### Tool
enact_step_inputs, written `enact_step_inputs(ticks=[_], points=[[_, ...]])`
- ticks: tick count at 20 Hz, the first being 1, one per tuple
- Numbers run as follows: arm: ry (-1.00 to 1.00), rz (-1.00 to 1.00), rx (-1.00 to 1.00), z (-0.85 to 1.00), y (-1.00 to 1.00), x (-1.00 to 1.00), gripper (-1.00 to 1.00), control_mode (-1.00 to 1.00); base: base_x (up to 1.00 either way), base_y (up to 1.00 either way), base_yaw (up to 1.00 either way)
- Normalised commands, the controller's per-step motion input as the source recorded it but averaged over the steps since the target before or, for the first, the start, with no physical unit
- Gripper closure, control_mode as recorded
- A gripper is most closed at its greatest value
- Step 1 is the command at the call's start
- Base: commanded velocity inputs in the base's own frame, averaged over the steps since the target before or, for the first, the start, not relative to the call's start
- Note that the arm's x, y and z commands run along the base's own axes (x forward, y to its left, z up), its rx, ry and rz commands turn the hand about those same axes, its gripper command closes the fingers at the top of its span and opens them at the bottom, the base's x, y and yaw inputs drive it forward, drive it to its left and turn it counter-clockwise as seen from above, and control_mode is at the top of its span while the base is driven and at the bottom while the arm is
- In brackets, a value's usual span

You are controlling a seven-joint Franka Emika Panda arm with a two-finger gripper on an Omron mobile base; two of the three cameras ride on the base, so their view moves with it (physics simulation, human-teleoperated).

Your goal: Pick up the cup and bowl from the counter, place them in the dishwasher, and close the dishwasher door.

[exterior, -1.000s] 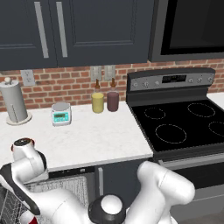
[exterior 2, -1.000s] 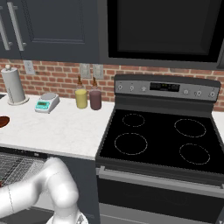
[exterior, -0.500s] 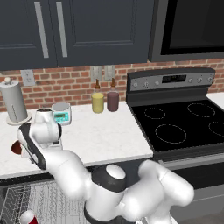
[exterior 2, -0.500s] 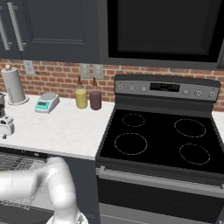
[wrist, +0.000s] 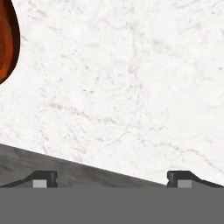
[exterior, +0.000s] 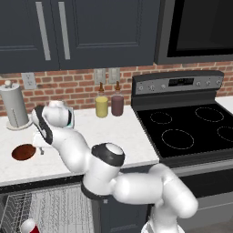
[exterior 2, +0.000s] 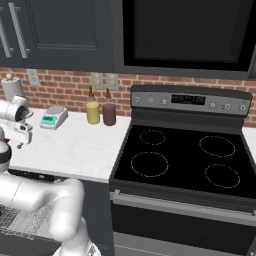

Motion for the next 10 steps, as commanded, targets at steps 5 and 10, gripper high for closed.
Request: enact_step_inputs(ticks=[5, 10], points=[[0.0, 0.0, 0.0, -0.02, 0.07, 0.3, -1.0, -1.0, 0.0, 0.0, 0.0], [-0.01, 0.0, -0.03, -0.06, 0.25, 0.1, -1.0, -1.0, 0.0, 0.0, 0.0]])
